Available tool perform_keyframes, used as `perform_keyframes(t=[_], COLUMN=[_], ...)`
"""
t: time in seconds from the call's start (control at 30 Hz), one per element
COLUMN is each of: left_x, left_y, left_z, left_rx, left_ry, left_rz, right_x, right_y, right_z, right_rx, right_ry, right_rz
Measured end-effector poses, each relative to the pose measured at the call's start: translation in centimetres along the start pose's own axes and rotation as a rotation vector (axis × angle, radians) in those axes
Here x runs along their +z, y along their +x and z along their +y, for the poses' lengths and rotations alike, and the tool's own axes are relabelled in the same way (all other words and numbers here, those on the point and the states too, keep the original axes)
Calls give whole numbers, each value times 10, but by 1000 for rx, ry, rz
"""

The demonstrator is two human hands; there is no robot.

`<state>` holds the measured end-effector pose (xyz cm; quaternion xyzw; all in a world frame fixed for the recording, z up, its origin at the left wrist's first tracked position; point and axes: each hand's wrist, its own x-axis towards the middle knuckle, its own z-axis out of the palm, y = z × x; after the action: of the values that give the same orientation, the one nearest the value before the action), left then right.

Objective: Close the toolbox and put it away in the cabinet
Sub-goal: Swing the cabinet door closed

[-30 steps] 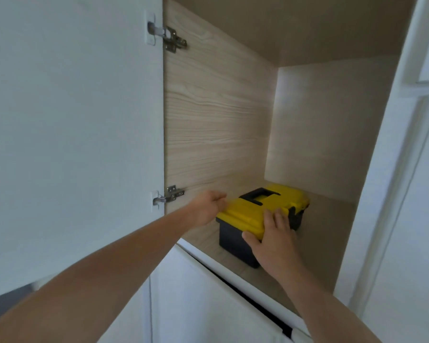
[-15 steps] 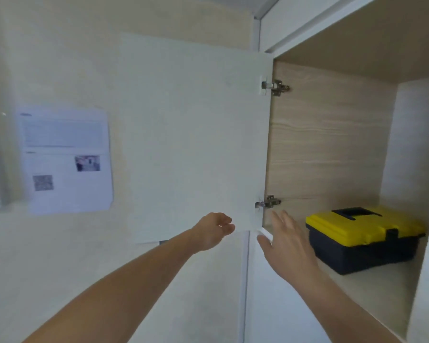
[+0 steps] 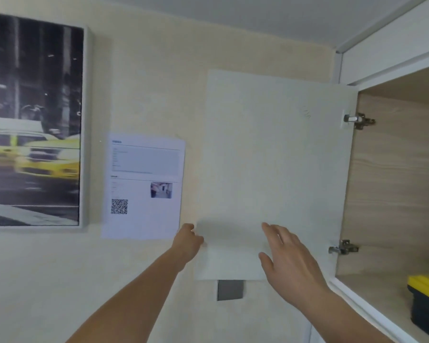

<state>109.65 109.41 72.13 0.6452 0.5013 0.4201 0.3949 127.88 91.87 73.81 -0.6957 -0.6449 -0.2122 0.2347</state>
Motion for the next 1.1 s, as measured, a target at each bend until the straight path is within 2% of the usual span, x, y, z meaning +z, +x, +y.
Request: perform_keyframes(t=[0.23, 0.47, 0.67, 0.87, 1.0, 1.1], left_x=[6, -4, -1, 46, 100, 142], left_y=[35, 4, -79, -180, -236, -269], left_z=[-4, -9, -10, 4, 22, 40], left_rx=[145, 238, 380, 592, 679, 673], left_ry=[80, 132, 87, 60, 22, 1], left_rz=[83, 7, -47, -88, -136, -187], right_x=[23, -5, -64, -119, -151, -176], right_y=[17, 18, 4, -21, -47, -74], right_z=[-11, -44, -74, -70, -39, -4], right_rx=[23, -41, -254, -431, -419, -368], right_ry=[-63, -66, -173, -377, -524, -700], right_rz=[-24, 10, 99, 175, 145, 115])
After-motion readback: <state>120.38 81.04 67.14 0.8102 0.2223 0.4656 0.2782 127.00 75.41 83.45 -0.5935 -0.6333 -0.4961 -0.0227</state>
